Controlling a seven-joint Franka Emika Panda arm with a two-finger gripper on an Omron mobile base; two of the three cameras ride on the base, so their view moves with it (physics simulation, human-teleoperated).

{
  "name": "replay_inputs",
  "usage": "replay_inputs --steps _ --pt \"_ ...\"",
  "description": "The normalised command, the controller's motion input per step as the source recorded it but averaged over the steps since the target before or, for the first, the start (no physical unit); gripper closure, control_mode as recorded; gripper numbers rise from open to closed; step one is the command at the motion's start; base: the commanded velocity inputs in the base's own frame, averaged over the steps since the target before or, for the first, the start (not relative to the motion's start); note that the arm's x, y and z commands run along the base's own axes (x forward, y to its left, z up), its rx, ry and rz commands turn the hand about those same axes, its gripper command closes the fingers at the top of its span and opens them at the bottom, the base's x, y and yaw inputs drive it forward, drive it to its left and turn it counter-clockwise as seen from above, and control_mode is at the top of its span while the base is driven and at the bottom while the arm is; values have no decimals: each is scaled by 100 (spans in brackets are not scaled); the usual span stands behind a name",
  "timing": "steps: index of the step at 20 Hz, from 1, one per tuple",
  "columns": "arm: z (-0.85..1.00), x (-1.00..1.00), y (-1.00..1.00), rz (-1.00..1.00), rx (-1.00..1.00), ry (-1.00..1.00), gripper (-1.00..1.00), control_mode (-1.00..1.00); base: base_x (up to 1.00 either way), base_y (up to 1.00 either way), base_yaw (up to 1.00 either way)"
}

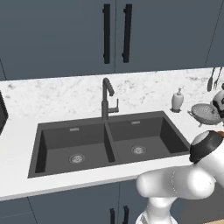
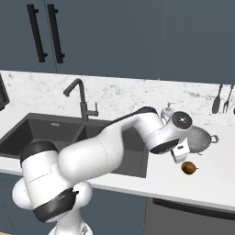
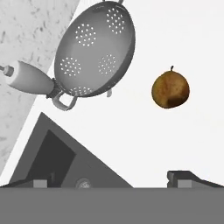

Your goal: Put the colander in the sink, put the pear in the colander, and turn on the sink faucet and pour water over the colander.

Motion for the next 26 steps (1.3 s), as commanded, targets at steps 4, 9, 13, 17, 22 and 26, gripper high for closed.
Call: replay_inputs --steps 4,9,13,17,22,26 --pt "-4 33 0 -13 0 7 -100 -100 0 0 0" --pt "-18 12 -12 -17 1 12 -100 -100 0 0 0" --pt "-13 13 -18 -19 5 8 -100 -100 0 0 0" --pt "-8 17 -11 -17 5 0 -100 -100 0 0 0" --pt "-5 18 -12 -14 7 0 -100 -100 0 0 0" --pt "-14 14 -10 -10 6 0 -100 -100 0 0 0"
